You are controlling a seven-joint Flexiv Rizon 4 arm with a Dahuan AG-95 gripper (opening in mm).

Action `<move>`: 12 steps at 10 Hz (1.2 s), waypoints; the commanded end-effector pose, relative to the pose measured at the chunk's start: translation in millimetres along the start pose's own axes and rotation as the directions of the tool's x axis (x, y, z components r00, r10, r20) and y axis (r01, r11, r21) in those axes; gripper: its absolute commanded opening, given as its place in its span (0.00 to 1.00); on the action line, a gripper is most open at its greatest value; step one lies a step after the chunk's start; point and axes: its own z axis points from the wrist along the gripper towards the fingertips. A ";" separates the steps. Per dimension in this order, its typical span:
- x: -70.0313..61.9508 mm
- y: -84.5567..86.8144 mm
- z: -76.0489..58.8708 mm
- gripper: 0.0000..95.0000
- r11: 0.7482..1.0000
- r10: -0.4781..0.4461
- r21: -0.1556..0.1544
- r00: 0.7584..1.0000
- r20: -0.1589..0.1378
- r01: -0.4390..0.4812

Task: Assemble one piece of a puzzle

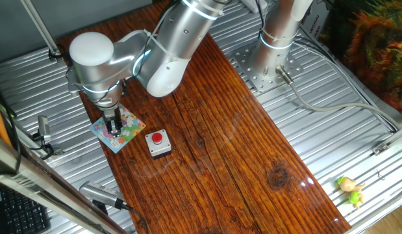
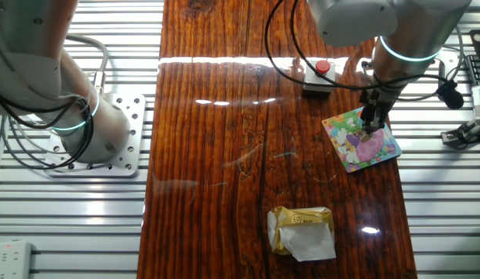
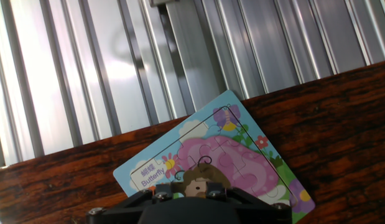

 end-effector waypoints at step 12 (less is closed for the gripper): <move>-1.1 -0.1 -0.9 0.00 0.997 -0.081 -0.003 0.997 -0.003 0.081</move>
